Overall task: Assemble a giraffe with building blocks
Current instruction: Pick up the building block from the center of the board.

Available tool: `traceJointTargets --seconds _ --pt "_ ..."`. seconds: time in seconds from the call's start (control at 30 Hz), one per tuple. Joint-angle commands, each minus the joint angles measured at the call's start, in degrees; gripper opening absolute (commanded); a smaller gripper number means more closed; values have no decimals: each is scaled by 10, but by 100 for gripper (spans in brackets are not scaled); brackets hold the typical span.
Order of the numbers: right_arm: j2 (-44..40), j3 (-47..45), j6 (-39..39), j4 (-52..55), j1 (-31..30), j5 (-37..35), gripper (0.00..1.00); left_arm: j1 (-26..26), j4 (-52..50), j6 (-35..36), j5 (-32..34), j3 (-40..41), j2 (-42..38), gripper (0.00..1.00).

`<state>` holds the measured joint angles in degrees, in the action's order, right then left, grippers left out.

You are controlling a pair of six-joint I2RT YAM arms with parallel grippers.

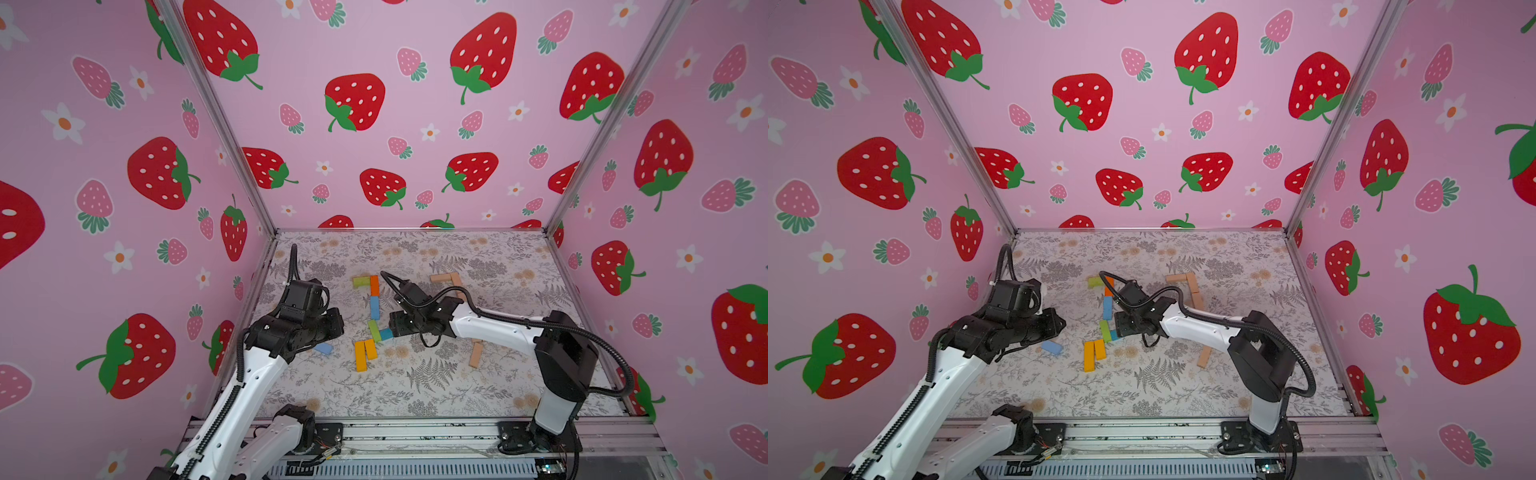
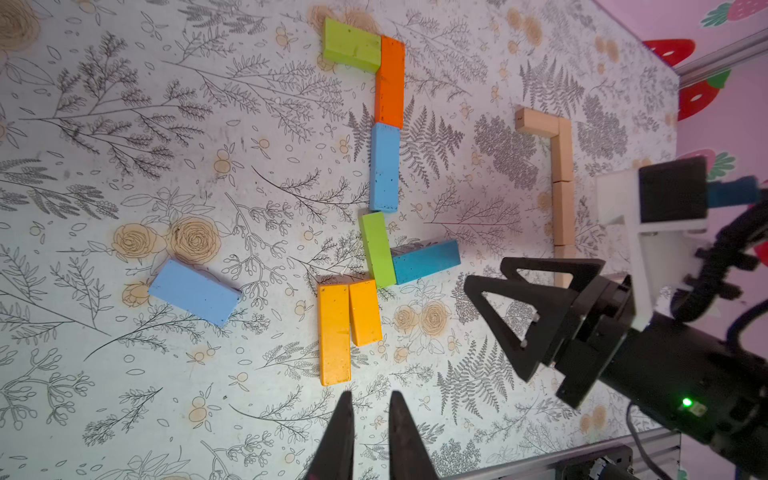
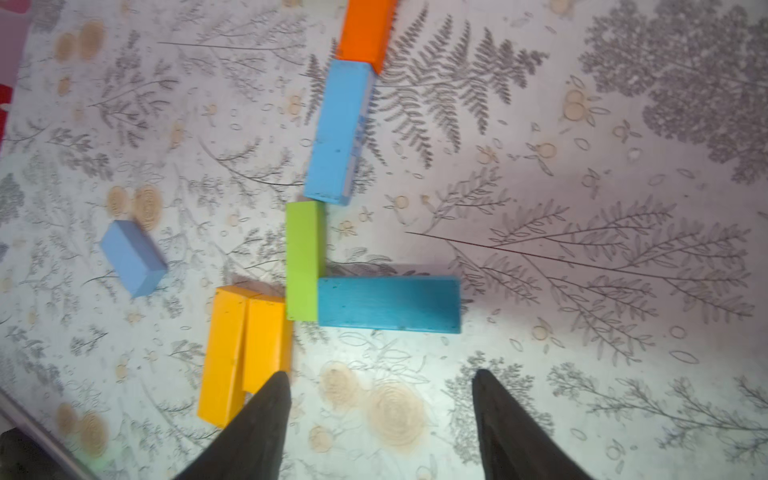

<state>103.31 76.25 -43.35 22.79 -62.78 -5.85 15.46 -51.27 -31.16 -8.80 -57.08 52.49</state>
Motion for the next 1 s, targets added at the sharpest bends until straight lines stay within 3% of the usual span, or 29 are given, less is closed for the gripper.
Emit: traceJointTargets --seconds 0.0,0.3,0.4,0.97 --pt "37 55 -20 97 -49 -50 69 -3 -27 -14 29 -48 -36 20" --pt "175 227 -128 230 -117 -80 69 -4 -60 -29 55 -86 -87 25" --pt "204 258 -129 239 -144 -73 69 -3 -66 -29 55 -83 -98 26" --pt "291 364 -123 269 -161 -43 59 -3 -69 -26 50 -73 -111 28"
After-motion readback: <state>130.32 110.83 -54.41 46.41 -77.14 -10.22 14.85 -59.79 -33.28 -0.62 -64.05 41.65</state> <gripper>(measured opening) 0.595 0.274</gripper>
